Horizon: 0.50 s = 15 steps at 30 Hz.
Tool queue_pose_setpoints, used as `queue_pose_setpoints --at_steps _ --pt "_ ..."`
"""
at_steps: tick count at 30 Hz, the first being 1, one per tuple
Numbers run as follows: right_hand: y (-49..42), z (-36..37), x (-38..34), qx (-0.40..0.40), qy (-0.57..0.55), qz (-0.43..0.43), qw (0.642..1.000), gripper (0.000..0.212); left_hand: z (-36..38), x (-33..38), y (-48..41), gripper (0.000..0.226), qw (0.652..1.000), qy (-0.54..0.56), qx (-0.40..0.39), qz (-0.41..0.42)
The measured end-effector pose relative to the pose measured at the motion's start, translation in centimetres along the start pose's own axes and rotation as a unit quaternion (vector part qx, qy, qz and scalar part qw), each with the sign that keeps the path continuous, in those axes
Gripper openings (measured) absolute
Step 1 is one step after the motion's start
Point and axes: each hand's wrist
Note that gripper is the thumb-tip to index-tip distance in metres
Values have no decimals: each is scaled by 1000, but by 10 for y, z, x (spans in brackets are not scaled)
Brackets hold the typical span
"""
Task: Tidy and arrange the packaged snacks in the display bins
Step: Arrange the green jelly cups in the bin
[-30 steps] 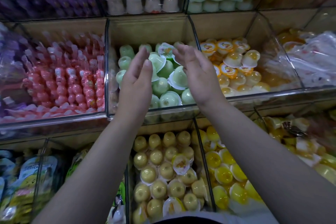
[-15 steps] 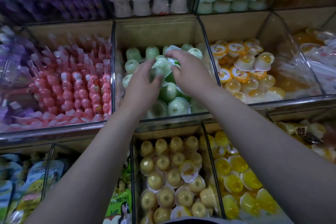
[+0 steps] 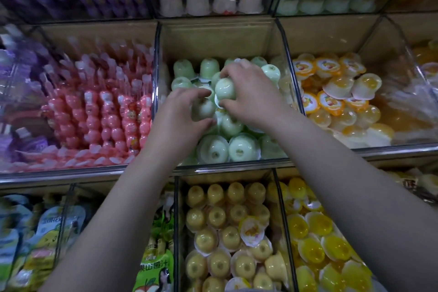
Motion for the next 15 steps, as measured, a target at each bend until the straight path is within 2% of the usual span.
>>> queue_pose_setpoints --at_steps 3,5,9,15 --pt "18 -6 -1 45 -67 3 997 47 -5 2 5 54 1000 -11 2 8" --pt "31 -10 -4 20 -83 -6 996 50 -9 2 8 54 999 -35 -1 14" --pt "46 -6 -12 -40 -36 -20 998 54 -16 -2 14 52 997 -83 0 11" --pt "53 -7 -23 -49 49 -24 997 54 -5 -9 19 45 992 -115 -26 52"
Point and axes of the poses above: each hand's wrist, its own y-axis away from the middle knuckle, its own z-axis out of the palm, x = y × z, and after that the axes turned 10 degrees about z, right-handed
